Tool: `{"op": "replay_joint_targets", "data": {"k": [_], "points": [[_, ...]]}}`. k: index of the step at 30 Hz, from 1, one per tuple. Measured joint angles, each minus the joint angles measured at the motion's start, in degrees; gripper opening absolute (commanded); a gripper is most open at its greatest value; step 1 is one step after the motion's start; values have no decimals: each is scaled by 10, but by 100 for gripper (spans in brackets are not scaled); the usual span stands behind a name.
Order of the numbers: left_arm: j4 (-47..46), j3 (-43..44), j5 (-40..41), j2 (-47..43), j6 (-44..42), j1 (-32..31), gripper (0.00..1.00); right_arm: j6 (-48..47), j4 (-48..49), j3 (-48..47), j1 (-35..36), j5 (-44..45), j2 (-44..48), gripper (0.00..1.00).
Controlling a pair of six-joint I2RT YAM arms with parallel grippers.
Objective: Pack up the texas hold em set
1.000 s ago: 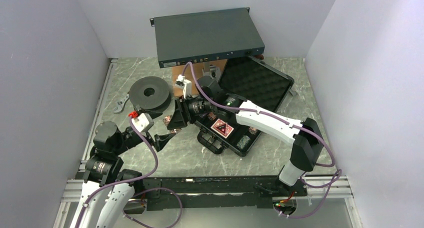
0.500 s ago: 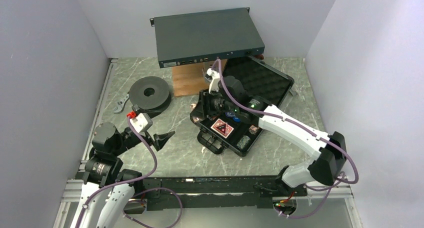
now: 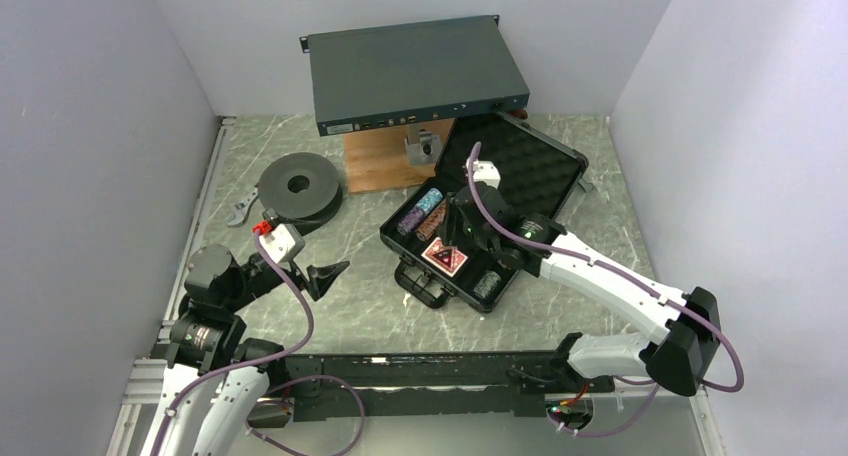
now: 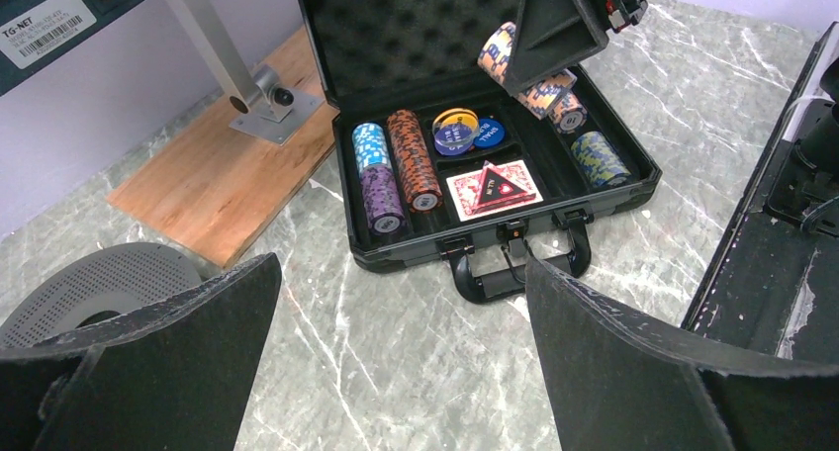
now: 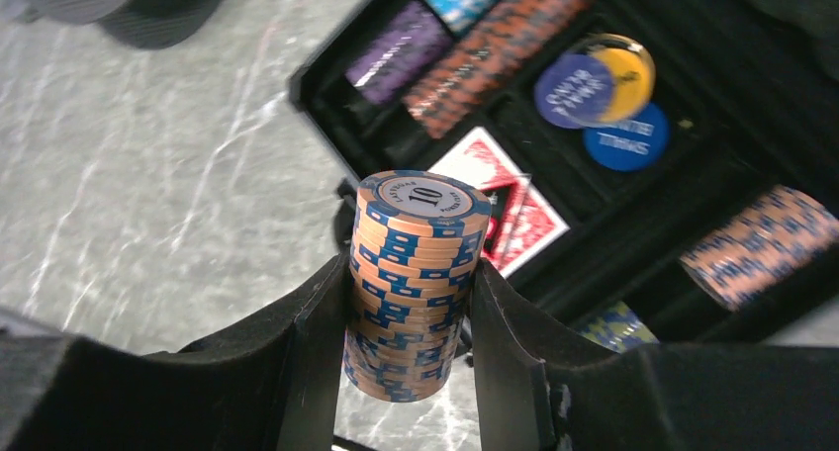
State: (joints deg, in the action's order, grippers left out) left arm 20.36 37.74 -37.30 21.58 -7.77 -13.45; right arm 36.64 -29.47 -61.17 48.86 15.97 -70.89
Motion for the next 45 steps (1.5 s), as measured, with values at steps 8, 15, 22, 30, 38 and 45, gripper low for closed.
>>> {"op": "replay_joint_targets", "data": {"k": [8,15,22,30,38,45], "points": [[0,0,-1,0,1,0,100,75,-74,11,-38,90,7,0],[-1,0,-2,1,2,0,100,104,-106,29,-81,96,17,0],[-4,0,-2,4,5,0,100,136,-117,56,-135,69,6,0],[-5,0,-1,5,5,0,100,155,-122,66,-175,28,-48,0],[-4,0,-1,8,5,0,100,154,-110,77,-215,-16,-90,0],[-4,0,1,8,6,0,100,154,-86,78,-238,-47,-117,0]]}}
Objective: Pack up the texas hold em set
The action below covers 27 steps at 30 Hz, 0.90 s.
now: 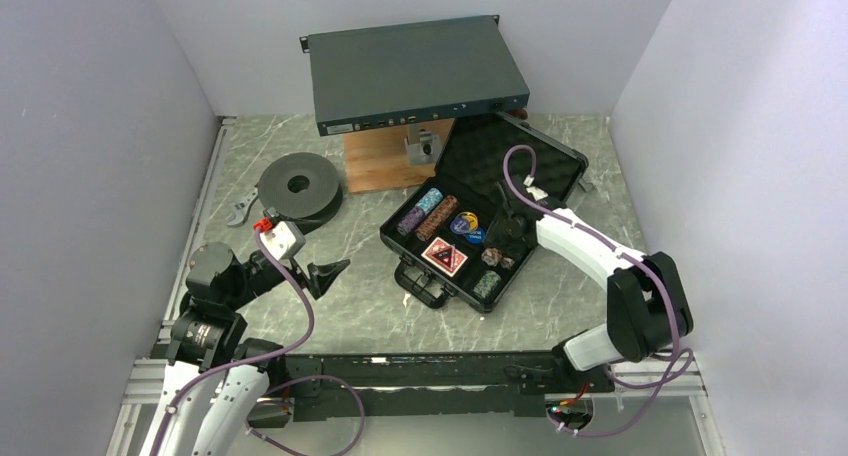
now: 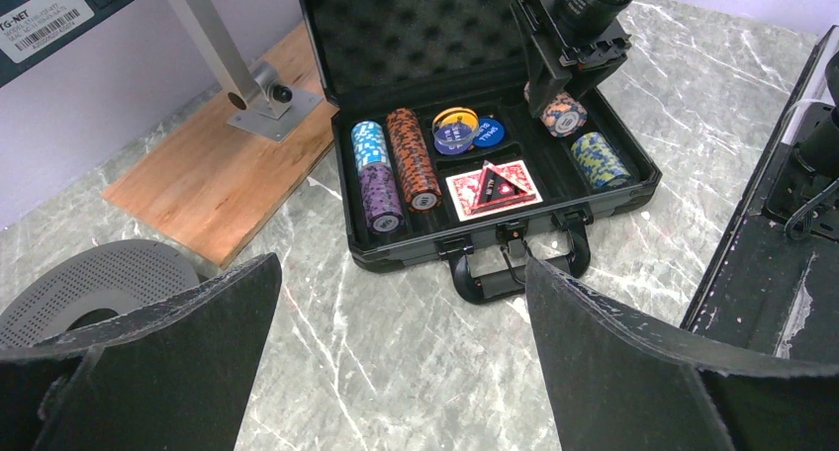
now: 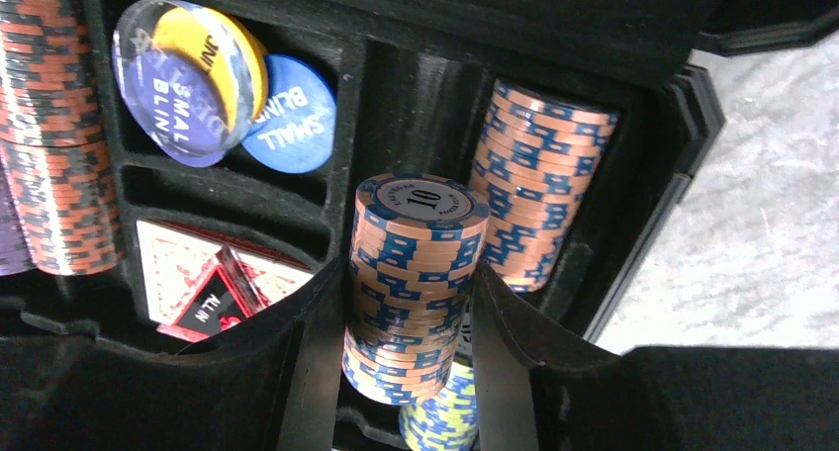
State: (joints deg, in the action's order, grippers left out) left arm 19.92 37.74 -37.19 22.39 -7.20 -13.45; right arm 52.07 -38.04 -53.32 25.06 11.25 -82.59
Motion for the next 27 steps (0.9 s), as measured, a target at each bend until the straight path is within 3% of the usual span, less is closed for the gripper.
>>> {"op": "replay_joint_targets", "data": {"k": [20,27], "points": [[-2,0,6,8,0,0,100,-6,62,-4,-29,-26,-45,2],[-4,0,6,8,0,0,100,-9,69,-4,-31,-7,-45,9]]}}
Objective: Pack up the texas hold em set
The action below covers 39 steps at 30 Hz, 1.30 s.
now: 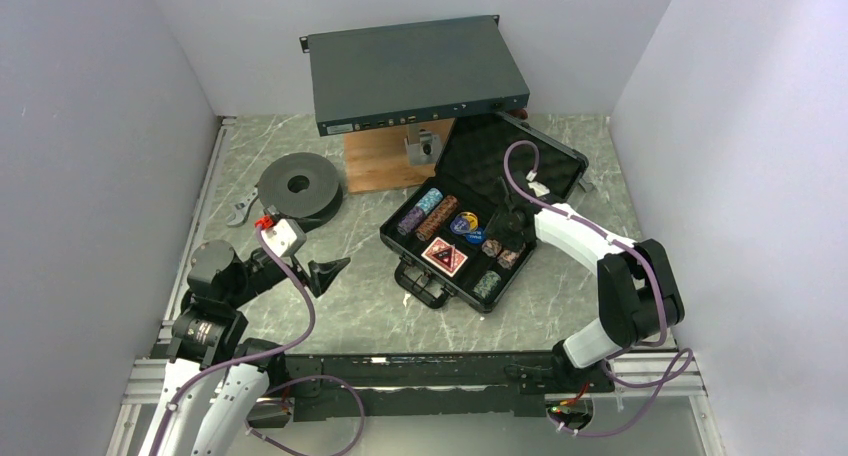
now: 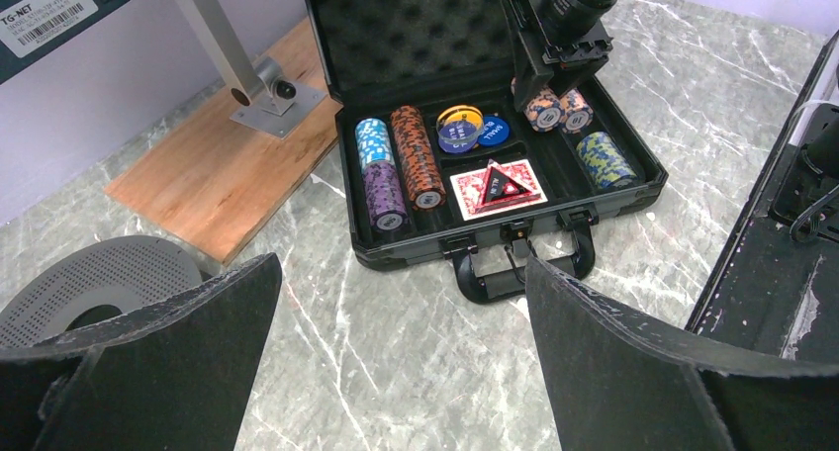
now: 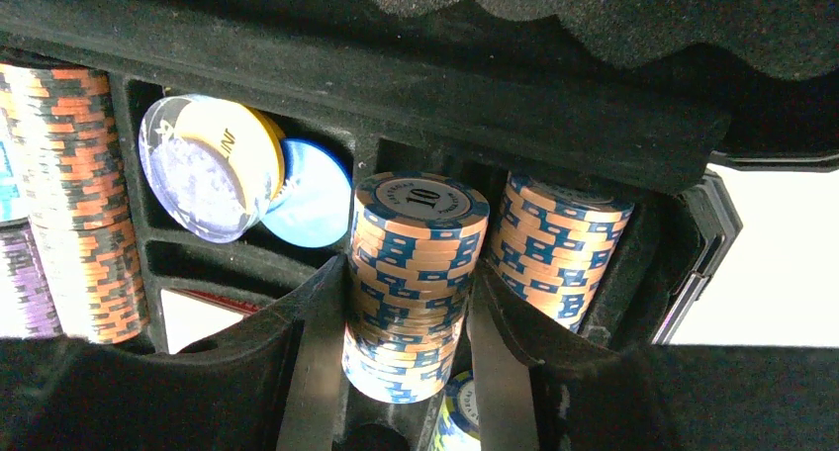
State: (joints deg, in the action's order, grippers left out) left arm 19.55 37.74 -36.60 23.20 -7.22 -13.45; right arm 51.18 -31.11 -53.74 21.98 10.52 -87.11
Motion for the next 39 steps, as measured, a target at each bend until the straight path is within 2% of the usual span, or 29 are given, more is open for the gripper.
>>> {"op": "replay_joint_targets", "data": {"k": [6,7,11,14,17,18,29,39], "points": [[0,0,0,0,0,0,100,0,4,0,-1,13,0,21],[0,0,0,0,0,0,100,0,5,0,-1,13,0,28],[0,0,0,0,0,0,100,-2,9,-2,-4,13,-6,42],[0,0,0,0,0,0,100,-3,10,-3,-6,10,-9,60],[0,0,0,0,0,0,100,-4,22,-5,-5,2,-9,92],[0,0,0,0,0,0,100,-4,26,-8,-5,0,-9,99],[0,0,0,0,0,0,100,-27,38,-14,-7,-4,3,100],[0,0,0,0,0,0,100,-99,34,1,-12,-25,89,98]]}}
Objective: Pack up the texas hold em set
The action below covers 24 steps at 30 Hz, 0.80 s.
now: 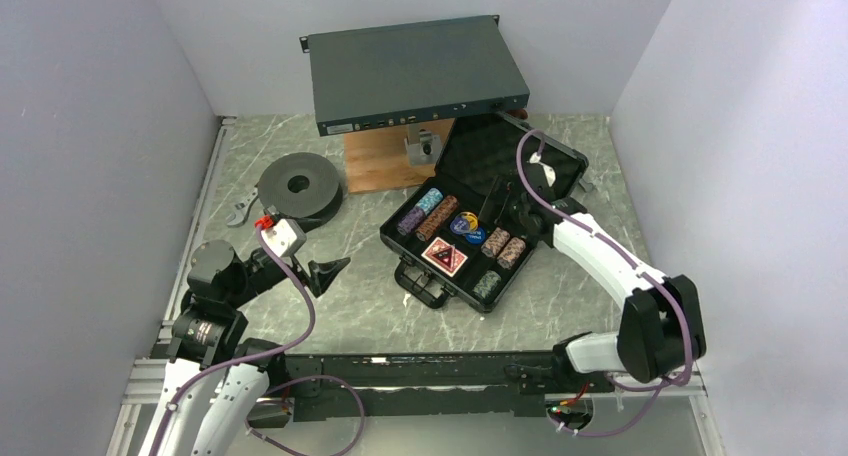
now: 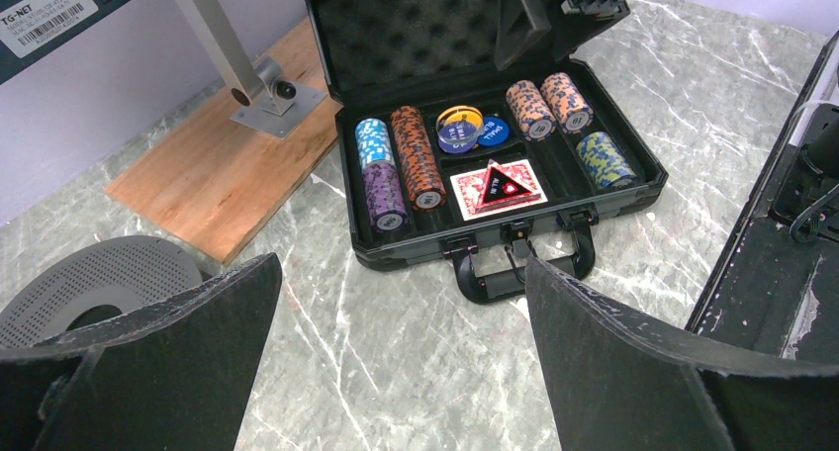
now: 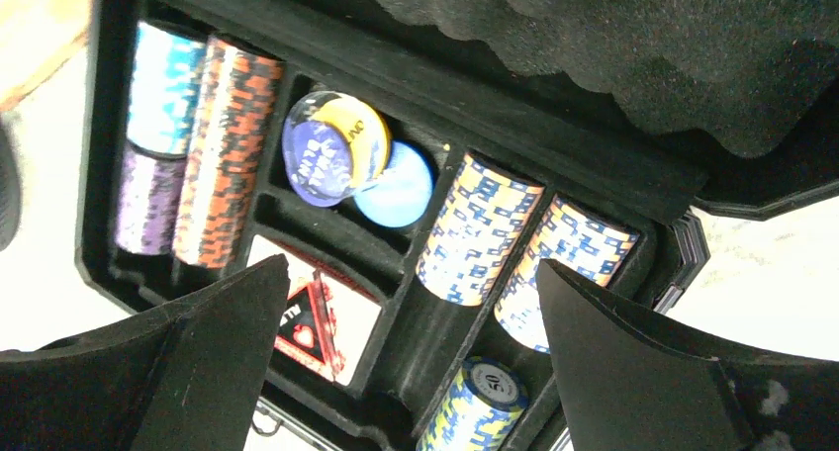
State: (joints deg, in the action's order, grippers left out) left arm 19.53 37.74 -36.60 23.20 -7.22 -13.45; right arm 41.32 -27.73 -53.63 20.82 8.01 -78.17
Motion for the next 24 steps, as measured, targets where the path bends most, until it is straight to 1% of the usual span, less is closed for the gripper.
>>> {"op": "replay_joint_targets", "data": {"k": [8,11,12,15,20,22,24], "points": [[0,0,1,5,1,0,100,-43,41,36,4,-11,97,100],[-2,0,18,13,9,0,100,-50,60,57,7,-6,148,100],[-3,0,29,17,13,0,100,-51,68,66,9,1,168,100],[-4,0,97,45,42,0,100,-52,75,83,10,35,220,100],[37,37,214,148,121,0,100,-54,83,93,10,88,274,100],[59,63,246,196,158,1,99,-59,91,101,10,103,296,100],[59,65,259,222,200,2,96,-64,99,109,10,115,314,100]]}}
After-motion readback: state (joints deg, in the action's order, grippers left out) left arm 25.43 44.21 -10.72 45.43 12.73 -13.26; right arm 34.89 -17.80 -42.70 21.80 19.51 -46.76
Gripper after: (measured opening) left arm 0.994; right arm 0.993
